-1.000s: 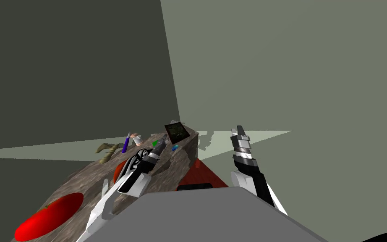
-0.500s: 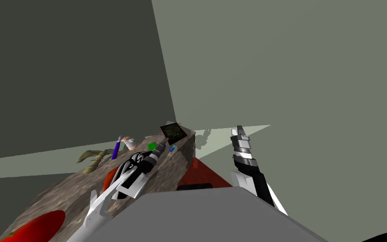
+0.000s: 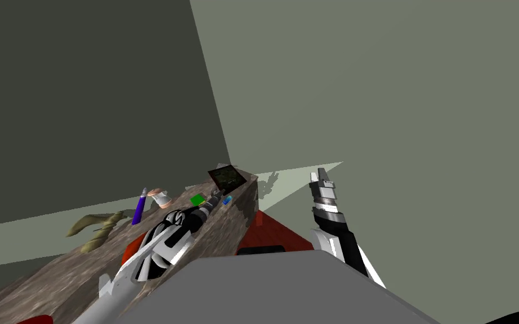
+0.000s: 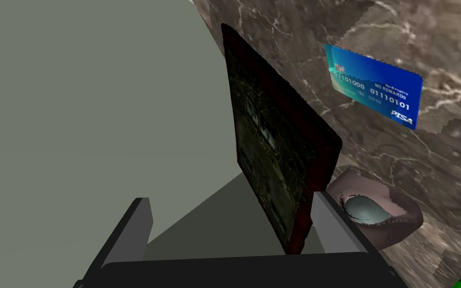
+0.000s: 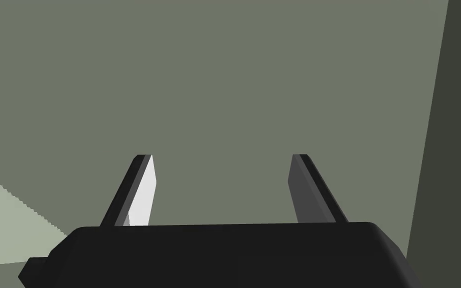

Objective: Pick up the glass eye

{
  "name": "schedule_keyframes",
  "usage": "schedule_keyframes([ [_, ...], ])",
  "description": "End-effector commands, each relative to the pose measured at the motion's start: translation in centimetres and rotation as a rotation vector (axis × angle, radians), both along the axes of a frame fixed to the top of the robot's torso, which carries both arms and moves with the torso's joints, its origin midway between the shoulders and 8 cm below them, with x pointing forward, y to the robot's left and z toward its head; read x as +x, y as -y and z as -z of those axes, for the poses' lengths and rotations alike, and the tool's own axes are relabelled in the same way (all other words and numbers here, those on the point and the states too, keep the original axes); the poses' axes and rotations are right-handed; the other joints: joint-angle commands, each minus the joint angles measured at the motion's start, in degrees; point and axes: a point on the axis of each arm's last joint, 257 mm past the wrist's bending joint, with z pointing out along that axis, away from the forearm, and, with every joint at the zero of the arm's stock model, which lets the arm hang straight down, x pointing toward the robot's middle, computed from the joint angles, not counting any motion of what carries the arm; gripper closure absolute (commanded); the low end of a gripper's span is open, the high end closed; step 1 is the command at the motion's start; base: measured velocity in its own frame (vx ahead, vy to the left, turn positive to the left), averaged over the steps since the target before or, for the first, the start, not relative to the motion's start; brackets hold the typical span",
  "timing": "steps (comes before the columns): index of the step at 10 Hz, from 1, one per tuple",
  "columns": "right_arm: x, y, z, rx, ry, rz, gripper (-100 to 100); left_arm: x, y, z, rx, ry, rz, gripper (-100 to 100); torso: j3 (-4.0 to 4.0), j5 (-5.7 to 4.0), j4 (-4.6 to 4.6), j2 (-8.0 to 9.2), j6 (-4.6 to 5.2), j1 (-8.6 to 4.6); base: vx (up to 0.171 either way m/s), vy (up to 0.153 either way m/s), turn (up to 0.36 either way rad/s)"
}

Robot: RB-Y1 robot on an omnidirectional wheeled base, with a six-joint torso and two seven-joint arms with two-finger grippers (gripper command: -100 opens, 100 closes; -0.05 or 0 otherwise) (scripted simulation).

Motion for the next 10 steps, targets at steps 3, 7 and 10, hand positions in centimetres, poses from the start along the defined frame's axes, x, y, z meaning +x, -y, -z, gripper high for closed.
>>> schedule_keyframes([
  [3,0.0,0.0,0.0,0.0,0.0,0.0,0,-0.1,-3.9,3.1,0.125,-0.104,-0.036,-100,0.02,0.03,0.01,0.03,-0.02,0.09,-0.046,0.046,-0.203],
  [7,0.0,0.0,0.0,0.0,0.0,0.0,0,-0.8,-9.9,5.9,0.288,-0.223,-0.095,-100,-0.04,0.01,-0.01,-0.08,-0.02,0.03,-0.029,0.034,-0.187],
  [10,0.0,0.0,0.0,0.0,0.0,0.0,0,-1.3,-13.6,6.9,0.38,-0.288,-0.134,-100,-0.06,0.02,-0.02,-0.12,-0.05,0.08,-0.016,0.046,-0.147],
])
